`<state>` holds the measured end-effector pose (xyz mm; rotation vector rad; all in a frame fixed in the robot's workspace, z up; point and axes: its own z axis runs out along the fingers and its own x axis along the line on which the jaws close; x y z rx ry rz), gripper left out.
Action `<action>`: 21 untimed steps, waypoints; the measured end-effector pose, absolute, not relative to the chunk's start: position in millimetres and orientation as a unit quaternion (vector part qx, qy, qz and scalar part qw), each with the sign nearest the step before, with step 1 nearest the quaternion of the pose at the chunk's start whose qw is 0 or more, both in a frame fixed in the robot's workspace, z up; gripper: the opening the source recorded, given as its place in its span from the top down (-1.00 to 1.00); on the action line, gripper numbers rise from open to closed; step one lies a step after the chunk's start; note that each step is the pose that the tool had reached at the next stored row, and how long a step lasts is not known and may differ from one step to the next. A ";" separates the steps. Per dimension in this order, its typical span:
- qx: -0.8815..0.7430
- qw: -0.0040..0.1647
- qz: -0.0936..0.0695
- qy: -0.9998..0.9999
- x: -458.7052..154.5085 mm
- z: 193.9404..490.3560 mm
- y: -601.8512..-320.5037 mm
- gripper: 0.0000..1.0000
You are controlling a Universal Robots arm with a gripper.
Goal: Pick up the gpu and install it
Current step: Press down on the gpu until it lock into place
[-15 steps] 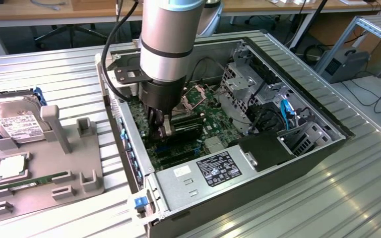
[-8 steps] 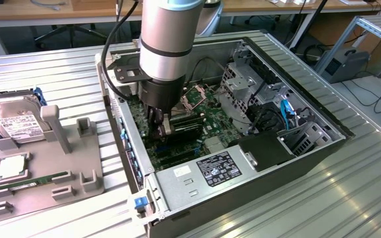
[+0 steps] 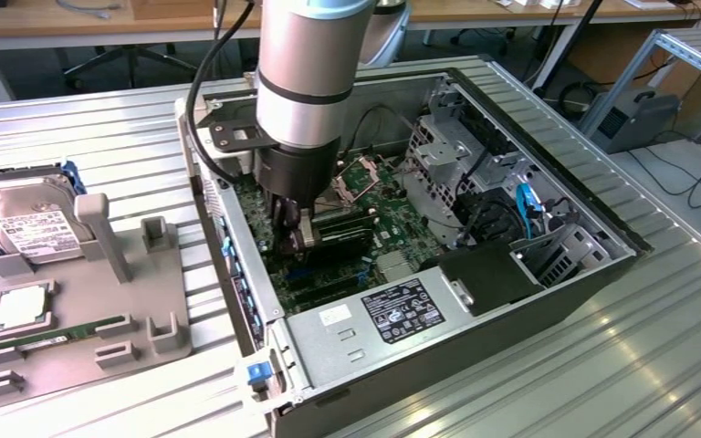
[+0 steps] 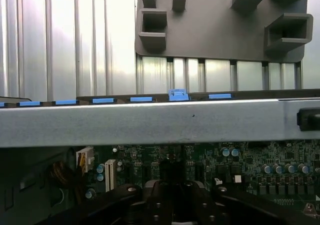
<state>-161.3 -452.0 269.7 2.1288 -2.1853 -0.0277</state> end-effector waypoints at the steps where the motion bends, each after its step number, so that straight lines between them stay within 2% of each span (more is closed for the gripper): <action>1: 0.697 0.045 -0.009 -0.716 -161.3 269.6 -451.5 0.79; 21: 0.697 0.045 -0.009 -0.716 -161.3 269.0 -446.8 0.79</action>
